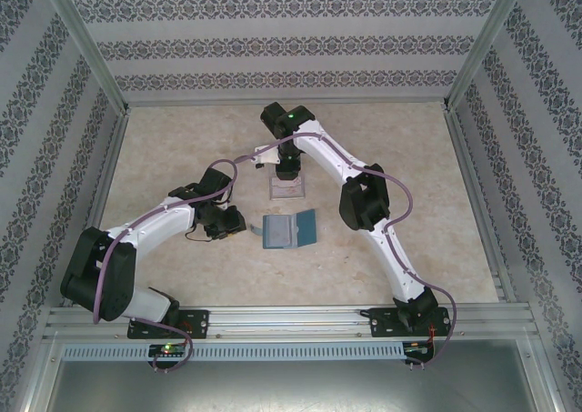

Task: Take the credit cards out of the card holder

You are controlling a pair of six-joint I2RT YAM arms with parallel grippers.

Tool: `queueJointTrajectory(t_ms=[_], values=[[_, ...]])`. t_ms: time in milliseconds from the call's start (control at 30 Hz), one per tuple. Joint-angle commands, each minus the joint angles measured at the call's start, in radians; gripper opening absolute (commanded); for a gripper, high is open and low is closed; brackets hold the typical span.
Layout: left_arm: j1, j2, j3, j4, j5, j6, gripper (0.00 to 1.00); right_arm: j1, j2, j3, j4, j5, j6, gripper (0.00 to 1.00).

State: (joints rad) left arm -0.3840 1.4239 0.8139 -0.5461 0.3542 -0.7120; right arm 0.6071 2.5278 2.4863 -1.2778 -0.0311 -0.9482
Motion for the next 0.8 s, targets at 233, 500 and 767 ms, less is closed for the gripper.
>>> queueJointTrajectory(t_ms=[233,500,767], values=[[0.012,-0.034,0.017,-0.035,-0.015,-0.009,0.23,0.017,-0.118,-0.058,-0.001,-0.010,0.026,0.35],[0.008,-0.042,0.067,-0.033,0.008,-0.005,0.22,0.007,-0.235,-0.167,0.119,-0.039,0.255,0.34],[-0.038,0.046,0.155,0.015,0.057,-0.007,0.20,-0.021,-0.460,-0.504,0.392,-0.132,0.736,0.33]])
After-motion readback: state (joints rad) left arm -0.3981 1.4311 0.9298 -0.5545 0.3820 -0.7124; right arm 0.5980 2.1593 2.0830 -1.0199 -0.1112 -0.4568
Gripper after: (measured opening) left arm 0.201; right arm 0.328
